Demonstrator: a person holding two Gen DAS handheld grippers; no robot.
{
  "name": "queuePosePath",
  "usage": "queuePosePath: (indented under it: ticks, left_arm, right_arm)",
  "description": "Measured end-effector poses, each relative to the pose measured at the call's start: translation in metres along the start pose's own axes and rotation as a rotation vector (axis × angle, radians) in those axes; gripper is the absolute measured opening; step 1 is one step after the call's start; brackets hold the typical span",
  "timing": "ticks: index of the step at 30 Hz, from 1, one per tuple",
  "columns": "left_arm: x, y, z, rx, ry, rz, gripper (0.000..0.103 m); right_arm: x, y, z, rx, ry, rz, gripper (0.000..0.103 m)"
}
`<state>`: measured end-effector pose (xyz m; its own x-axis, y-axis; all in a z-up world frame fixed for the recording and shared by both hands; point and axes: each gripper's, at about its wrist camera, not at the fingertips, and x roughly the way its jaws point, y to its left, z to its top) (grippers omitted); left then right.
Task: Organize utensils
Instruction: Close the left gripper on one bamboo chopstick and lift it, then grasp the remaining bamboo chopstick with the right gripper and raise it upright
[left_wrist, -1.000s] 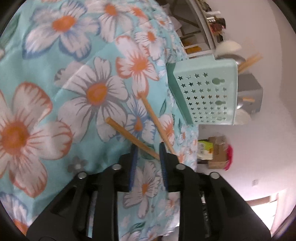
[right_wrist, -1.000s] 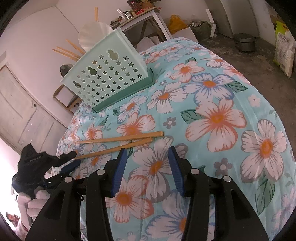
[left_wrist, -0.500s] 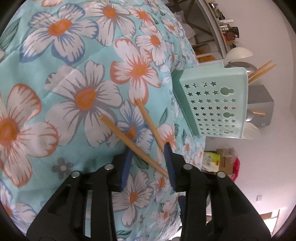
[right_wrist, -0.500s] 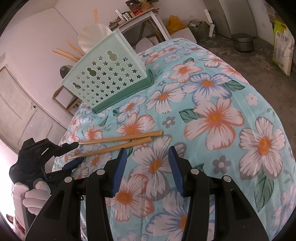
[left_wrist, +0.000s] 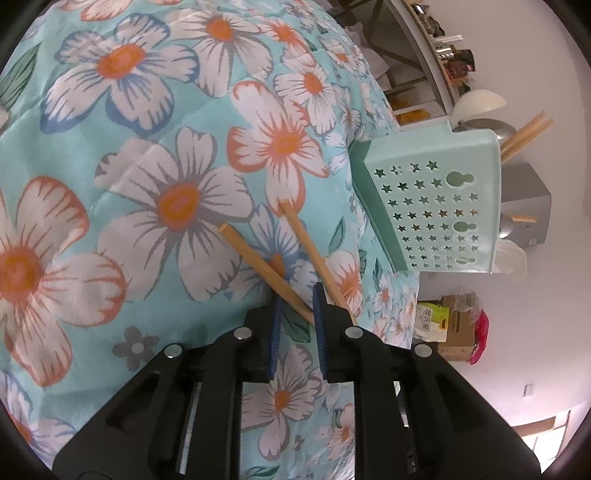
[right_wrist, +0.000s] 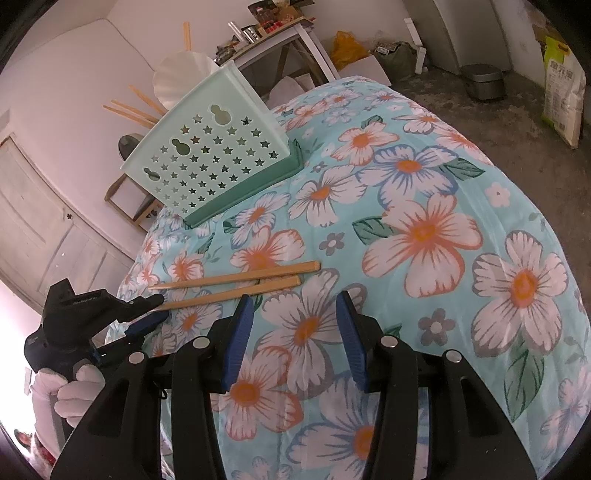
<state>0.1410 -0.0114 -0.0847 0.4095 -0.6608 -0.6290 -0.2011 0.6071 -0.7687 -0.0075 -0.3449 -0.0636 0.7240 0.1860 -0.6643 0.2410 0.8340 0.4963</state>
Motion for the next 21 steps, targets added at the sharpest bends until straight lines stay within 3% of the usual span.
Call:
queuePosePath:
  ticks: [10,16,21]
  left_arm:
    - [-0.012,-0.004,0.001,0.127,-0.022,-0.022,0.016]
    - [-0.035,-0.01,0.007,0.22,-0.046,-0.146,0.011]
    - [-0.07,-0.026,0.012,0.373,-0.074,-0.256,0.008]
  right_arm:
    - [-0.012,0.0,0.003,-0.012,-0.034,-0.022,0.046]
    - [-0.018,0.002,0.005,-0.016,-0.056,-0.037,0.046]
    - [-0.032,0.001,0.009,-0.019,-0.1,-0.055,0.046]
